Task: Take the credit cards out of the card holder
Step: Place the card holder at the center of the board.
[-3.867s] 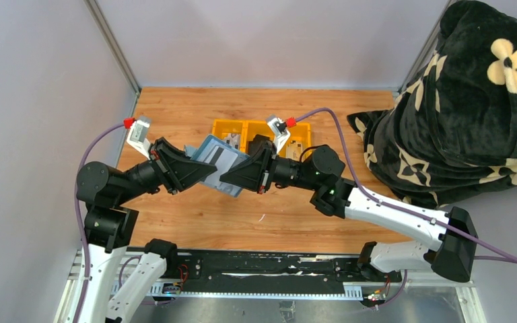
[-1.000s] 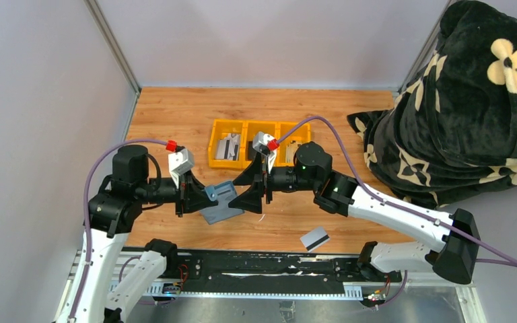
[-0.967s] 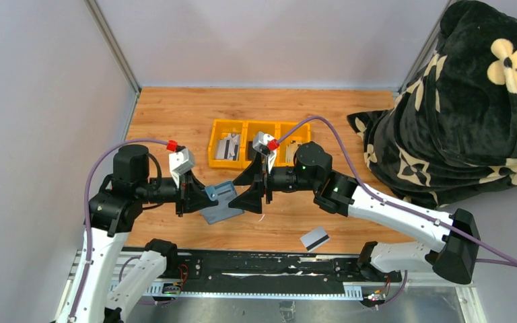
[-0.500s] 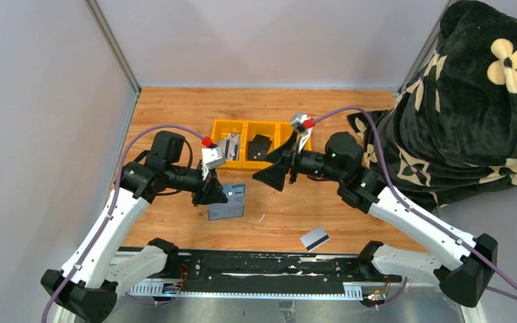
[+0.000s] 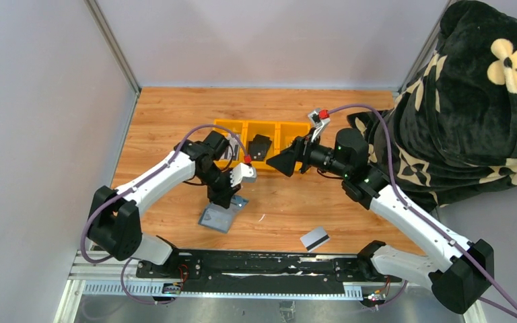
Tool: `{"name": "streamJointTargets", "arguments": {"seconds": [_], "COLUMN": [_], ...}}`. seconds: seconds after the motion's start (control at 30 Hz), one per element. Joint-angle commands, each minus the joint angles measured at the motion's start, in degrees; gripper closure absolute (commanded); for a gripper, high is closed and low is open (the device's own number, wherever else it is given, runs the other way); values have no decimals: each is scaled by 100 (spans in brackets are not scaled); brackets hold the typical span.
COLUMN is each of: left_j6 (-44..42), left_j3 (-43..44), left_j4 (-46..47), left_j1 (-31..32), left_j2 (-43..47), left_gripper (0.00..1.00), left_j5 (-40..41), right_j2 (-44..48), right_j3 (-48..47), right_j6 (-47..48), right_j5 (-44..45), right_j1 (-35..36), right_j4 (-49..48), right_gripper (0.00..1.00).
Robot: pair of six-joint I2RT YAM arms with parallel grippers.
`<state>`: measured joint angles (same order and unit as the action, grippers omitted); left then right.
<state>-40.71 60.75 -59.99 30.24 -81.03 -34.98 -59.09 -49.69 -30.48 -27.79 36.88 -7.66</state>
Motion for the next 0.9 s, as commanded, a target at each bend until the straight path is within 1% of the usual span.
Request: {"name": "streamJointTargets", "arguments": {"seconds": [0.0, 0.03, 0.1, 0.2, 0.33, 0.47, 0.53, 0.7, 0.77, 0.83, 0.87], "left_j6": [-700, -712, -699, -600, -590, -516, -503, -776, -928, -1252, -1364], "left_j3": [-239, -352, -598, -906, -1091, -1240, -1399, -1742, -1827, -1887, -1945], "left_j4": [463, 714, 1259, 2079, 2656, 2761, 2850, 2840, 2745, 2461, 2334], "left_j1": [52, 47, 52, 47, 46, -52, -129, -343, -388, -425, -437], "left_j2": [-144, -134, -73, 60, 215, 392, 514, 1035, 1160, 1231, 1259], "left_gripper": [94, 94, 93, 85, 84, 84, 76, 61, 57, 52, 52], "left_j5": [973, 1261, 1567, 2070, 2482, 2392, 2290, 1908, 1835, 1701, 1652], "right_j2": [-29, -42, -78, -132, -157, -140, -87, 53, 113, 153, 173], "right_j3": [34, 5, -61, -178, -259, -274, -251, -168, -176, -192, -202], "right_j6": [-176, -171, -175, -160, -146, -195, -231, -210, -181, -155, -143], "right_j5": [87, 102, 130, 151, 200, 204, 235, 280, 304, 322, 333], "right_j1": [-275, -304, -340, -353, -353, -349, -349, -354, -350, -355, -357], "right_j4": [95, 110, 143, 197, 296, 303, 273, 330, 397, 456, 497], "right_gripper": [16, 16, 16, 15, 15, 15, 15, 15, 15, 14, 14]}}
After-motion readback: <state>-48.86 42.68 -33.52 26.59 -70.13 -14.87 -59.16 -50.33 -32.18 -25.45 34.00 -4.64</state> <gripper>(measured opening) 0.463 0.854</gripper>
